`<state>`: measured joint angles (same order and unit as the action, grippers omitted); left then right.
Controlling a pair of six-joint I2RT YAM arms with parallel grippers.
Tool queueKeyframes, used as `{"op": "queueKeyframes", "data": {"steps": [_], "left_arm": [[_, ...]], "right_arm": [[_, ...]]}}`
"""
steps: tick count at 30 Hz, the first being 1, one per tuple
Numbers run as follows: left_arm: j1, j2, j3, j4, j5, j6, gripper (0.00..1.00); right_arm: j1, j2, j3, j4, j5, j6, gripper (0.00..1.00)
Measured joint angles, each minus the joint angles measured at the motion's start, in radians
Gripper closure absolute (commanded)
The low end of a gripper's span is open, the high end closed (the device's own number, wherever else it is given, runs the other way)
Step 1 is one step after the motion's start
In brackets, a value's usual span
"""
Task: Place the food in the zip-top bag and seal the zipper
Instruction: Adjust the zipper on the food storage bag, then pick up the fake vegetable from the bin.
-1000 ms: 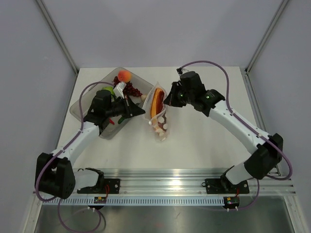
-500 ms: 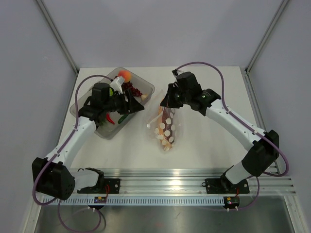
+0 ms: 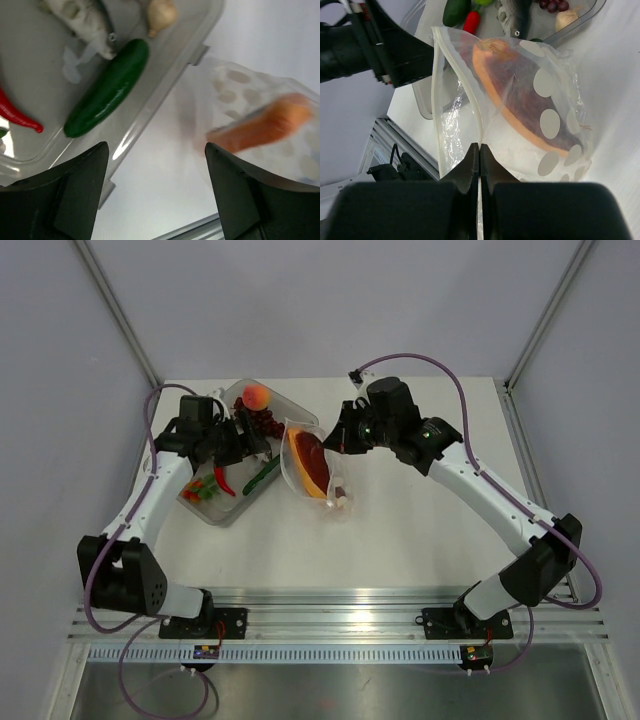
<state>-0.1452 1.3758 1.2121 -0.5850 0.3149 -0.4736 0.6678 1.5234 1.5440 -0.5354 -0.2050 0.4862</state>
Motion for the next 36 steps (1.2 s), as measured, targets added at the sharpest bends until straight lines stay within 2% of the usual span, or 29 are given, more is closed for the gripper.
{"op": "queueKeyframes", "data": {"steps": [3,4,7,10,22,25,33,36], "left_arm": [[0.007,0.06,0.001,-0.043,-0.063,0.006,0.18],[0.007,0.082,0.004,-0.058,-0.084,0.012,0.14],[0.007,0.156,0.033,-0.087,-0.134,0.043,0.11],[0.008,0.227,0.066,-0.097,-0.182,0.069,0.12],[0.031,0.478,0.176,-0.118,-0.175,0.143,0.19],[0.031,0.525,0.187,-0.137,-0.157,0.153,0.26],[0.031,0.536,0.223,-0.165,-0.208,0.164,0.32],[0.029,0.535,0.231,-0.179,-0.275,0.164,0.33]], "right_arm": [[0.0,-0.004,0.0,0.0,-0.002,0.0,1.0],[0.0,-0.005,0.0,0.0,-0.004,0.0,1.0],[0.0,-0.006,0.0,0.0,-0.008,0.0,1.0],[0.0,-0.006,-0.001,0.0,-0.013,0.0,1.0],[0.0,-0.008,-0.02,0.003,-0.024,0.004,1.0],[0.0,-0.008,-0.027,0.008,-0.024,0.007,1.0],[0.002,-0.018,-0.037,0.019,-0.025,0.011,1.0],[0.002,-0.024,-0.04,0.02,-0.025,0.011,1.0]]}}
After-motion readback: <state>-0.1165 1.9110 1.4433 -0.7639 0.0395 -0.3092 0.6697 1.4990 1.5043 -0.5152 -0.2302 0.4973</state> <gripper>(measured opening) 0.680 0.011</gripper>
